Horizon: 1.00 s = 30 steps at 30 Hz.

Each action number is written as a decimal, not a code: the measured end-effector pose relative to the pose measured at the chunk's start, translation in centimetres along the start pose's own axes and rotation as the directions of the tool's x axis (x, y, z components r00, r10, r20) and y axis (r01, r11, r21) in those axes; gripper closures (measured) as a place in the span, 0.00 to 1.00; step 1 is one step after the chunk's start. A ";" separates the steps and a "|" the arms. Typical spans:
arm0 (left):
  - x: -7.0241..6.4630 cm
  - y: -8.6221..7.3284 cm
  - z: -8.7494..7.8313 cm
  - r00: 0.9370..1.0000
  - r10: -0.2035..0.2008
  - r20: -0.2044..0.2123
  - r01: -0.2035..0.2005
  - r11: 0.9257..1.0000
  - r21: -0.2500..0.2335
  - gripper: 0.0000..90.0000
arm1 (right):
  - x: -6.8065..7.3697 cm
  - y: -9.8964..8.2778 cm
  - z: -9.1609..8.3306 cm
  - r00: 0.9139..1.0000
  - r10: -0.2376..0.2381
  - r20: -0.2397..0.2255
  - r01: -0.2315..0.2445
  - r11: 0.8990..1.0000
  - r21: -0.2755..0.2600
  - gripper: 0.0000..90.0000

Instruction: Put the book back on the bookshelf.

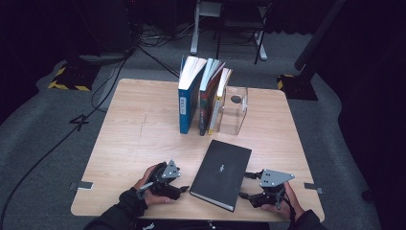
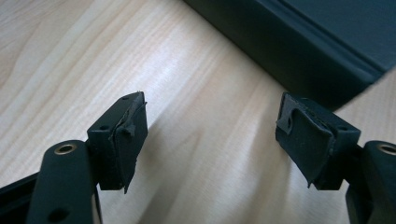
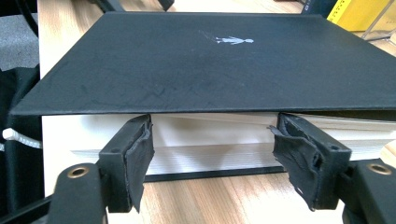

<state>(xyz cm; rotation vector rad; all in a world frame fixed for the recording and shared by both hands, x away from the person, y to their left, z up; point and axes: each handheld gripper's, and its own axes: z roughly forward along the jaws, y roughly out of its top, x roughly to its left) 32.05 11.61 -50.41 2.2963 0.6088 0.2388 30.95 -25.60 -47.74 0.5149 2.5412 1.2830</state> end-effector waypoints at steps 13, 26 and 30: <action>-1.6 0.7 -1.5 0.998 0.070 -0.004 -0.070 0.996 -0.050 0.27 | 0.3 0.9 0.2 1.000 0.011 0.026 -0.010 0.999 -0.033 0.32; -5.6 4.4 0.3 0.985 0.172 0.004 -0.171 0.981 -0.097 0.23 | 0.7 2.6 0.6 0.997 0.026 0.067 -0.021 0.997 -0.070 0.32; -6.1 5.1 1.0 0.982 0.186 -0.040 -0.189 0.977 -0.096 0.21 | 0.7 3.2 0.7 0.996 0.033 0.077 -0.027 0.997 -0.078 0.32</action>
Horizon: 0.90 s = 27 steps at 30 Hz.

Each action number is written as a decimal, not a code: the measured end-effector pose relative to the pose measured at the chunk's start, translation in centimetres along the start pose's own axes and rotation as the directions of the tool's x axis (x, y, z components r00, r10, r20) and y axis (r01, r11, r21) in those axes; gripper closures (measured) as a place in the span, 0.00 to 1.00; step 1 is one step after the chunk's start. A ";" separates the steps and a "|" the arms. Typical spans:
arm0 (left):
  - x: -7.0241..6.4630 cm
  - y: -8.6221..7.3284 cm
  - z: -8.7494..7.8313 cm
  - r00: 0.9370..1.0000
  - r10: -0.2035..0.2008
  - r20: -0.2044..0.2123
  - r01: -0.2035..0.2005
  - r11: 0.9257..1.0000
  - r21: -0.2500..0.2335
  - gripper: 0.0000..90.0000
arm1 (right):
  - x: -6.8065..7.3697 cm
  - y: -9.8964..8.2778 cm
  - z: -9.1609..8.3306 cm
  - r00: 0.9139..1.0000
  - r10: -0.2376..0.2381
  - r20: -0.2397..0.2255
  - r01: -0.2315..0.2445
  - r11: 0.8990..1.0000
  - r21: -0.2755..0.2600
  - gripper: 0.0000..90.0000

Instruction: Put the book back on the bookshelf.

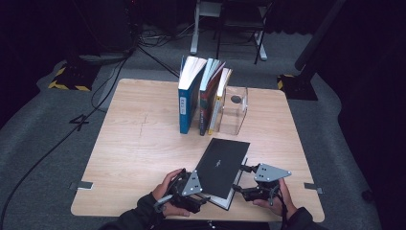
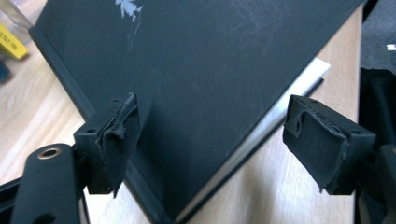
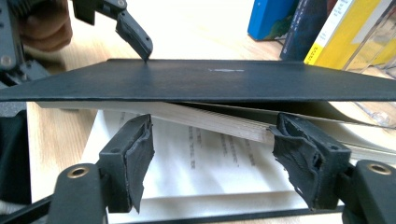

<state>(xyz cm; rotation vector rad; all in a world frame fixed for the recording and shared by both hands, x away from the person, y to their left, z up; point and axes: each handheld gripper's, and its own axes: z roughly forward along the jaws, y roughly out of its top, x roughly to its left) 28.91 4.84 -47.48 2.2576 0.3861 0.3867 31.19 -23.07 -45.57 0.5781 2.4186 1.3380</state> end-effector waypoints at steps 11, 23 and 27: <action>-0.2 1.7 2.1 0.988 0.011 -0.153 -0.004 0.999 0.043 0.20 | 0.1 1.5 0.6 1.000 0.007 0.027 -0.007 1.000 -0.028 0.32; 0.5 2.4 1.6 0.976 0.037 -0.215 -0.038 0.999 -0.001 0.42 | -0.6 1.6 0.1 0.999 0.040 0.037 -0.038 0.998 -0.042 0.36; 0.7 2.6 1.7 0.968 0.062 -0.244 -0.064 0.998 0.002 0.50 | -0.9 1.4 -0.2 0.998 0.050 0.048 -0.048 0.998 -0.051 0.37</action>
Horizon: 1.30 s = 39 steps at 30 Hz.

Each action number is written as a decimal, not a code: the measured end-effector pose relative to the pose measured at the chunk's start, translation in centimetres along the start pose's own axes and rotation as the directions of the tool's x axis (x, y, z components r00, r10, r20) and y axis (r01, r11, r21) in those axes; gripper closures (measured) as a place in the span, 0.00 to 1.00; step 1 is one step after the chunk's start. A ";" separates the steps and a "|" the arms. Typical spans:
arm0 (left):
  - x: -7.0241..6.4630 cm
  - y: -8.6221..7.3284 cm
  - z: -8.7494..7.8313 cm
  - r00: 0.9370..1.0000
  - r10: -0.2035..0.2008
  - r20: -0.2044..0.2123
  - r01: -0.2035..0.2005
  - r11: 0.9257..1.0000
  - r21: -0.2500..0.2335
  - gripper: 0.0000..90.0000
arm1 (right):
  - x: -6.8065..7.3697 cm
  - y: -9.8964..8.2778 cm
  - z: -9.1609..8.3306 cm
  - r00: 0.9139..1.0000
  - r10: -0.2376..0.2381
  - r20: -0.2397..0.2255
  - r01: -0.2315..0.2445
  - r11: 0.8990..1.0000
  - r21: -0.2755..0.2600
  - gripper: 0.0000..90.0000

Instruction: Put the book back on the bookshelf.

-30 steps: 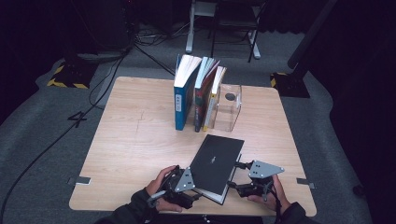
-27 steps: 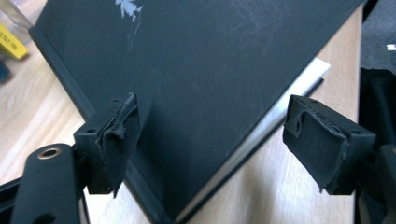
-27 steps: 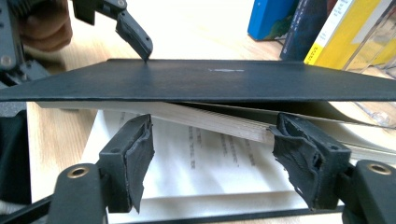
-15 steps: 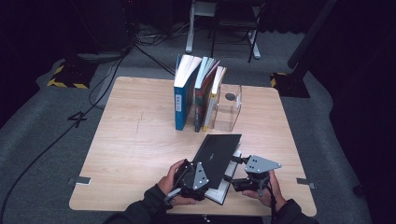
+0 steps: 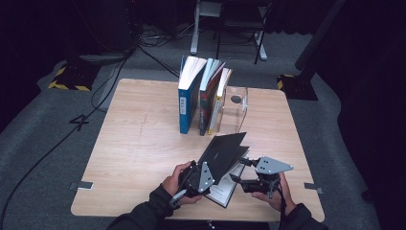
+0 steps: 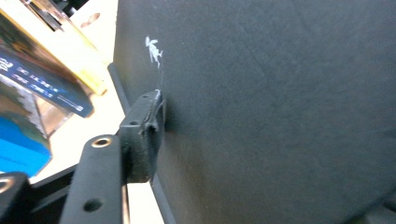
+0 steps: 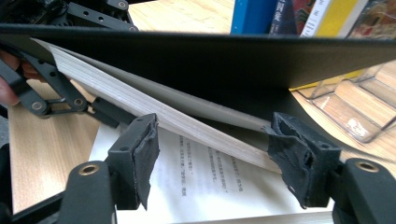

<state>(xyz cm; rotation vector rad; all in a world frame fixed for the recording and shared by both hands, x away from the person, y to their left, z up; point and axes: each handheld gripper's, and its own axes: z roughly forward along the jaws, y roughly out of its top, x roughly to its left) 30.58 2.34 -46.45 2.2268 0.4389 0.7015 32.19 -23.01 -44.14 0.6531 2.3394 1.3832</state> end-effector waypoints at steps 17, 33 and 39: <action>2.7 0.4 0.0 0.996 -0.084 0.021 0.085 0.995 -0.051 0.71 | -3.7 -2.2 -2.0 0.992 0.058 0.112 -0.060 0.998 0.009 0.37; 4.7 -1.8 -2.1 0.970 -0.184 0.156 0.206 0.970 -0.133 0.77 | -3.9 -2.6 -1.5 0.995 0.013 0.099 -0.021 0.997 0.081 0.35; 4.8 -2.7 -3.4 0.957 -0.176 0.231 0.212 0.968 -0.138 0.77 | -3.7 -2.5 -1.5 0.998 -0.017 0.066 0.011 0.997 0.078 0.33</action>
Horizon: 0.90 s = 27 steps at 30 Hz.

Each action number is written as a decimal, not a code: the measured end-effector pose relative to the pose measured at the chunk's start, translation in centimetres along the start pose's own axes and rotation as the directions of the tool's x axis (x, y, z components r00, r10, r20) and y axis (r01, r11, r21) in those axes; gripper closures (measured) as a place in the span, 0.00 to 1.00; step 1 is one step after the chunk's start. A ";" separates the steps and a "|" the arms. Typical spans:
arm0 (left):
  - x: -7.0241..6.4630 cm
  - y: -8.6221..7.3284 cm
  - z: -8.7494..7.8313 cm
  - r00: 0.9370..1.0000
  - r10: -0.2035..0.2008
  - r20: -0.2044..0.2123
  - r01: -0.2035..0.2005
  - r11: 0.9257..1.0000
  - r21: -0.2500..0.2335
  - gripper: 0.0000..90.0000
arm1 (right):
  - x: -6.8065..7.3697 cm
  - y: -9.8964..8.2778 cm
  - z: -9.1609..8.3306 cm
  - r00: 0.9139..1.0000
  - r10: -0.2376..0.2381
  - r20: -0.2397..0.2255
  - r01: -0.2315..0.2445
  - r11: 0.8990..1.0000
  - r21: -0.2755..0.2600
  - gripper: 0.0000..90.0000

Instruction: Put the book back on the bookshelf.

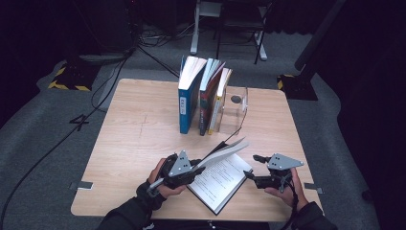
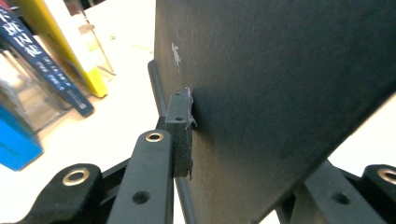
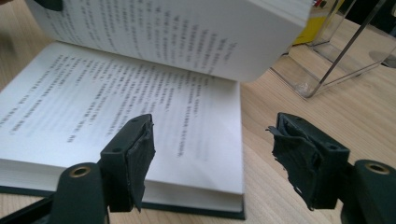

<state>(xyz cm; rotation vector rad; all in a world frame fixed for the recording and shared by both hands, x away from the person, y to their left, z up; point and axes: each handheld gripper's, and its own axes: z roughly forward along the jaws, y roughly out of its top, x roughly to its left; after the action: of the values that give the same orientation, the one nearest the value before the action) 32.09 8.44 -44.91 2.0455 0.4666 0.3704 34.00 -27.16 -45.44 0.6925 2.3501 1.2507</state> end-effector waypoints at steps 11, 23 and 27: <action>1.1 -1.0 -1.4 0.999 -0.012 0.046 0.012 1.000 0.002 0.75 | -0.3 1.5 1.9 0.999 -0.027 0.023 0.027 1.000 -0.007 0.33; 2.1 -1.3 -1.7 0.999 -0.040 0.022 0.040 0.999 -0.021 0.71 | -1.5 3.6 3.7 0.999 -0.022 0.048 0.025 0.998 -0.056 0.33; 2.4 -1.4 -1.6 0.999 -0.040 0.019 0.040 0.999 -0.025 0.69 | -1.8 4.6 4.4 0.998 -0.021 0.063 0.025 0.997 -0.066 0.33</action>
<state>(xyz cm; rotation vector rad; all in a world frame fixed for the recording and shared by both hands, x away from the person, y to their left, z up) 33.28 11.47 -45.17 2.0107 0.4882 0.3311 38.94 -23.07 -43.67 0.6711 2.2488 1.2735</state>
